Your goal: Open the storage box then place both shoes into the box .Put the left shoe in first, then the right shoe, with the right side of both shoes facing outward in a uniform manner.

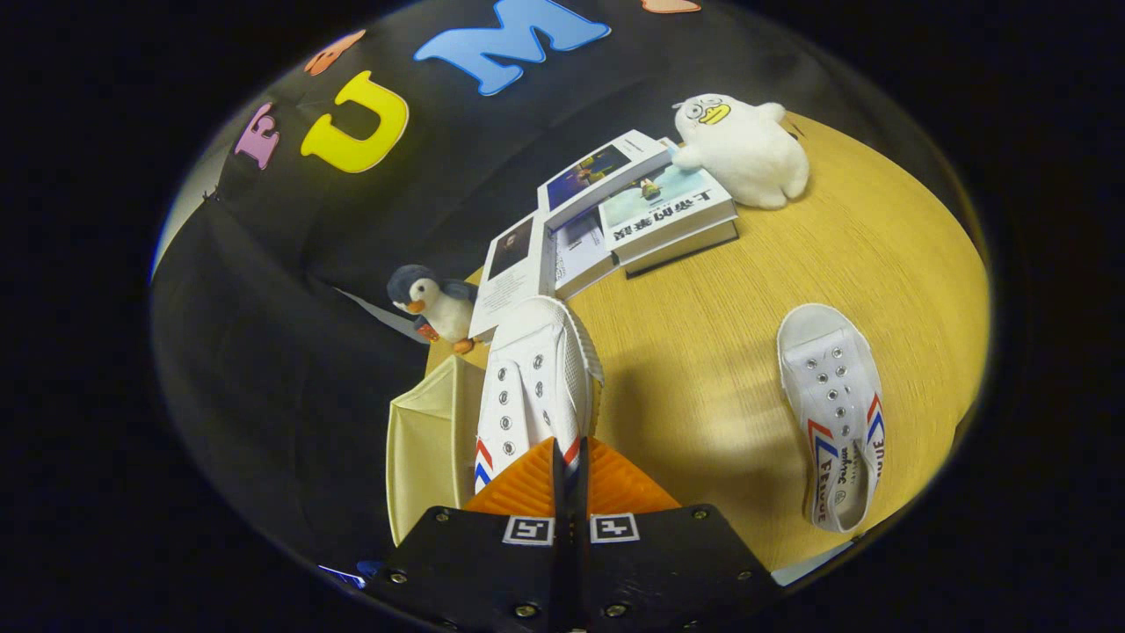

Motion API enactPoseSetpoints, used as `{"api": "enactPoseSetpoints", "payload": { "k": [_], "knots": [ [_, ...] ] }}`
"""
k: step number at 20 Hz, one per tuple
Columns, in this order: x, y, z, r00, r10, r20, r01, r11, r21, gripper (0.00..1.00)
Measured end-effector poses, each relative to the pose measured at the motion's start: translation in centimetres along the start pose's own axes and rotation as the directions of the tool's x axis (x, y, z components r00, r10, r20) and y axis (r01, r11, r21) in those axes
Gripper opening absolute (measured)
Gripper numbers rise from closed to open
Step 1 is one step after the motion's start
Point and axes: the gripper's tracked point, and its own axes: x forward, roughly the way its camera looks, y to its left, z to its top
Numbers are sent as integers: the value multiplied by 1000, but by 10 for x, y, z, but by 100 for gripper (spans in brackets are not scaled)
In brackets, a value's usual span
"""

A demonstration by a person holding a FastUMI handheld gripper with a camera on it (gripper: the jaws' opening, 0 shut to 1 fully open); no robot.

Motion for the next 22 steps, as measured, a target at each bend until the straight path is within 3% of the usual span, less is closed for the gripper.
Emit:
{"api": "enactPoseSetpoints", "payload": {
  "k": [11, 22],
  "knots": [
    [4, 87, -18, 997, 76, -5, -76, 994, -83, 1],
    [52, 137, -71, 998, 44, -40, -51, 978, -202, 1]
  ]
}}
